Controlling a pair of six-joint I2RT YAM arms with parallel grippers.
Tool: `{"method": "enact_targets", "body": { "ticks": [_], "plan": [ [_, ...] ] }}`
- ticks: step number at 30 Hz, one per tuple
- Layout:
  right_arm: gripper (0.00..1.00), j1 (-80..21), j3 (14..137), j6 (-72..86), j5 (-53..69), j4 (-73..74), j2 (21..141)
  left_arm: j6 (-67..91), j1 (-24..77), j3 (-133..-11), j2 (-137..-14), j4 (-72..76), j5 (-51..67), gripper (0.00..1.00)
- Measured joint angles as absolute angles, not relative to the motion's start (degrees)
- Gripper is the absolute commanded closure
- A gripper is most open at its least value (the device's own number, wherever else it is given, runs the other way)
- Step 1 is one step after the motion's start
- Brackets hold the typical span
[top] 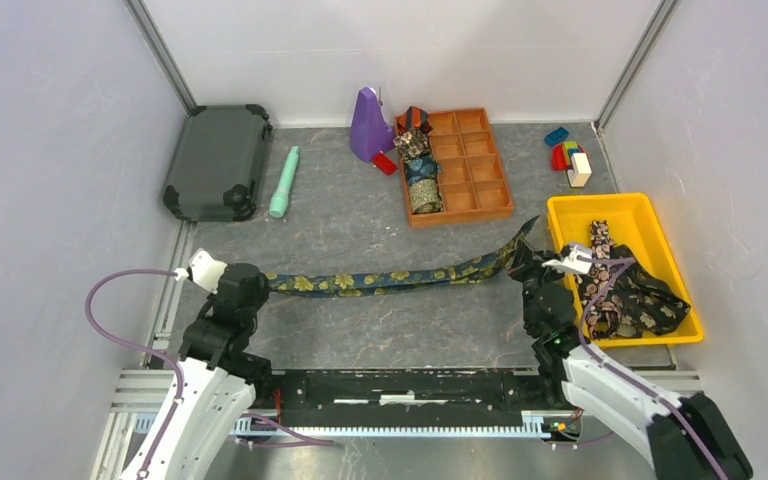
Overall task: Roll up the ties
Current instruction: Flatten out the tie at the center of the board.
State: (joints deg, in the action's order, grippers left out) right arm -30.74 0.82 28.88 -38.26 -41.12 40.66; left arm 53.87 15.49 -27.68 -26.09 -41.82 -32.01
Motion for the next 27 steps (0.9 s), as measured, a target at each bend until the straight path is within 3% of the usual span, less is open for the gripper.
{"method": "enact_targets", "body": {
  "ticks": [5,11,14,20,27],
  "plan": [
    [1.0,-20.62,0.82,31.92,-26.61,-55.88,52.88,57.17,15.49,-26.5,-25.43,-43.55,-31.0,0.98],
    [0.99,-17.06,0.82,35.62,-19.14,-62.13,56.75,61.49,15.49,-23.44,-24.84,-45.36,-31.11,0.93],
    [0.76,-17.06,0.82,37.04,-17.67,-62.02,55.94,63.07,15.49,-22.68,-24.29,-46.24,-31.42,0.92],
    [0.5,-16.97,0.82,39.55,-18.13,-55.22,47.83,63.9,15.49,-22.55,-24.14,-46.85,-32.67,0.9],
    [0.5,-16.84,0.82,40.32,-23.81,-44.62,30.96,64.25,15.46,-22.55,-23.53,-47.72,-33.69,0.87]
  ]
}}
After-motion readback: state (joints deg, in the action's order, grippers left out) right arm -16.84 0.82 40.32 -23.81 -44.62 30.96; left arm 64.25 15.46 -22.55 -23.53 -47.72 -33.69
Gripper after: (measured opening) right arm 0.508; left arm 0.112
